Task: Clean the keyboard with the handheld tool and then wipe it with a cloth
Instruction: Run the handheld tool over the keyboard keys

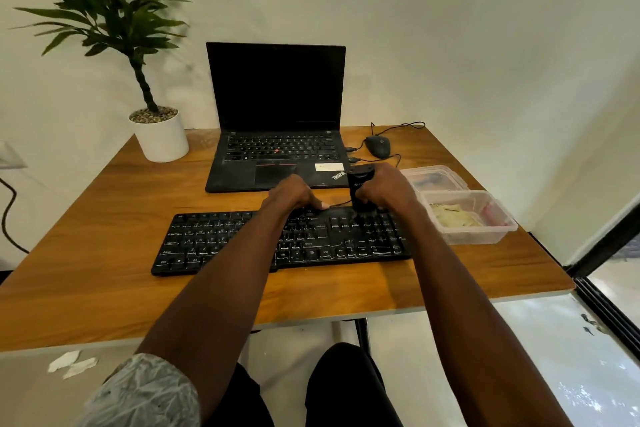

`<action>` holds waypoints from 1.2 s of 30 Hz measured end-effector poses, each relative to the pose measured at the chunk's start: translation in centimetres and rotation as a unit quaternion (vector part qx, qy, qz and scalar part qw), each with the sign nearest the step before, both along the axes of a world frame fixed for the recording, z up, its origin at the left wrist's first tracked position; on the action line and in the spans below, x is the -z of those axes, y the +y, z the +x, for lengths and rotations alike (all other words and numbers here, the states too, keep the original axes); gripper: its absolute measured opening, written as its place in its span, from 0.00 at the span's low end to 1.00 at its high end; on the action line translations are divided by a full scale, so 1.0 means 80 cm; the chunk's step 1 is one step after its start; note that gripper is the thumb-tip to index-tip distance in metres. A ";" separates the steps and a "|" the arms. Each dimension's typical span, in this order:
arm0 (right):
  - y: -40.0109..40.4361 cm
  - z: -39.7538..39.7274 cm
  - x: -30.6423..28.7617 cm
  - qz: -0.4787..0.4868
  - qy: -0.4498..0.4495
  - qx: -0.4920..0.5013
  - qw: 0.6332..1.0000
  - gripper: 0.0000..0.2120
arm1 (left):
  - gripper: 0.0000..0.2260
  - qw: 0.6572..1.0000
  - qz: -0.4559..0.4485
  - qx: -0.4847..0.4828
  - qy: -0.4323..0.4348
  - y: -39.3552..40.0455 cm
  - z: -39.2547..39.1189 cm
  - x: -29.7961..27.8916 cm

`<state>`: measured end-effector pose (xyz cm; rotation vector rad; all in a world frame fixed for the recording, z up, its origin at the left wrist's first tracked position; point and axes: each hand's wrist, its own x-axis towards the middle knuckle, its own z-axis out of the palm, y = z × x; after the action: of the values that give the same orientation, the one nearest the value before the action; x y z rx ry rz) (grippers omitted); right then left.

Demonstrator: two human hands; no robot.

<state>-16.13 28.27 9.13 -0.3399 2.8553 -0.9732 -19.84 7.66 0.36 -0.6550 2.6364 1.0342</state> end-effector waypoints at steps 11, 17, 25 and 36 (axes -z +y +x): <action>0.003 -0.007 0.007 -0.048 -0.046 -0.002 0.998 0.12 | 0.34 1.000 0.001 -0.013 -0.010 0.018 0.038 -0.037; -0.010 0.000 0.007 -0.017 -0.029 0.002 0.999 0.14 | 0.33 1.000 -0.001 -0.012 0.000 0.013 0.028 -0.026; -0.026 0.015 0.010 -0.083 -0.051 -0.039 0.994 0.16 | 0.25 0.999 -0.023 -0.023 0.010 0.019 0.043 -0.039; -0.064 0.035 0.013 -0.045 0.012 -0.073 0.996 0.12 | 0.12 0.993 -0.109 0.008 0.038 0.012 0.048 -0.041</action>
<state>-13.36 23.15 8.12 -0.5637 2.7678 -1.0765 -16.03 8.61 3.64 -0.6501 2.8421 0.7872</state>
